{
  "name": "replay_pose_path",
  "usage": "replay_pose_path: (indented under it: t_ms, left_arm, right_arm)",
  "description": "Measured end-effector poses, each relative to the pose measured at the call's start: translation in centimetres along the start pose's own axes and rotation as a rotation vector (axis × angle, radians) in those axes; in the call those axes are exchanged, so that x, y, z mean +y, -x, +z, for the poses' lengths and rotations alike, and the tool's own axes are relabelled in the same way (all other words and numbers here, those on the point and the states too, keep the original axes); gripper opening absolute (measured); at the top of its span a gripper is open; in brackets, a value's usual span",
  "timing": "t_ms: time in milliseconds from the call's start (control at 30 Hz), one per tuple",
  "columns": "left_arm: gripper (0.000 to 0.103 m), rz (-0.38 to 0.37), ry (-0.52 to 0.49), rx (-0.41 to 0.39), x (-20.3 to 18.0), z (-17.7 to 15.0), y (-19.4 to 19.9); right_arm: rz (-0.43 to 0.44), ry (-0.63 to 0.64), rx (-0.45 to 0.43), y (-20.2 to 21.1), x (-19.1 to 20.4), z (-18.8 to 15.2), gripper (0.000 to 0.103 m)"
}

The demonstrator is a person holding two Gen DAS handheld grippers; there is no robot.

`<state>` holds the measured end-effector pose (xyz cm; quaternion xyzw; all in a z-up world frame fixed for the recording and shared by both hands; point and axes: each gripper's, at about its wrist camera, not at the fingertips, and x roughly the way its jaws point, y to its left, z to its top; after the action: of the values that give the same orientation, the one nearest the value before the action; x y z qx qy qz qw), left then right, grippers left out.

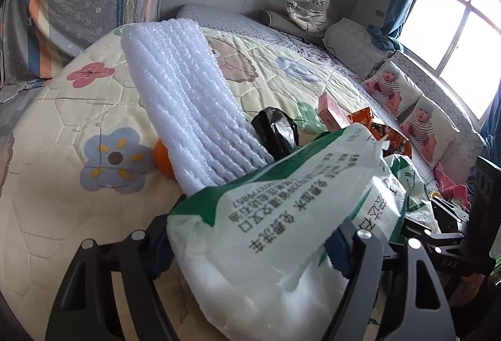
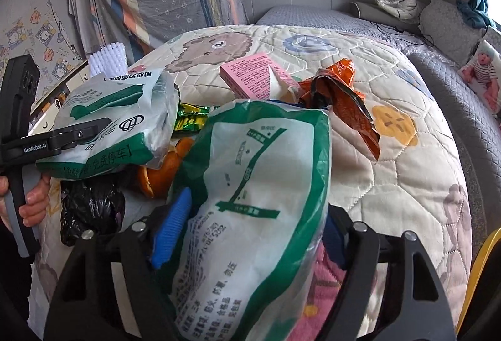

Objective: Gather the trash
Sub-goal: 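Grasp the white-green bag with the right tool while the left tool grasps the white bag with foam net, then carry both held bags from the bed over the yellow-rimmed bin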

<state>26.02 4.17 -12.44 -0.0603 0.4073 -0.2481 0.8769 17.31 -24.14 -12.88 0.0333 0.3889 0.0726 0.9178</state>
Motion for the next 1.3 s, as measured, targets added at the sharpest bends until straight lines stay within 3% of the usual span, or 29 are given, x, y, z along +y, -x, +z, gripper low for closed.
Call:
replay_pose_path:
  t_ms: [100,167,267,367,533,833,1300]
  left_arm:
    - [0.070,0.008,-0.003,-0.013,-0.3,-0.4,0.1]
    - [0.059,0.005,0.008,-0.023,0.0,-0.5,0.3]
    - [0.039,-0.021,0.042,-0.044,0.4,-0.4,1.0]
    - [0.028,-0.048,0.057,-0.061,0.5,-0.4,1.8]
    - [0.025,-0.031,0.019,-0.105,-0.6,-0.8,3.1]
    - [0.024,-0.066,0.017,-0.166,-1.0,-1.4,6.4]
    - [0.023,-0.118,0.063,-0.181,0.2,-3.3,10.0]
  right_arm:
    - [0.003,0.009,-0.005,0.0,0.1,0.1,0.056]
    - [-0.002,0.007,-0.009,0.1,0.2,0.0,0.041]
    - [0.000,0.026,-0.027,0.6,0.4,0.1,0.030]
    - [0.001,0.040,-0.055,1.2,0.7,0.0,0.024]
    - [0.006,0.042,-0.082,2.2,0.9,0.0,0.022]
    - [-0.022,0.040,-0.155,5.0,0.5,0.4,0.020]
    - [-0.011,0.041,-0.169,6.0,0.7,0.2,0.020]
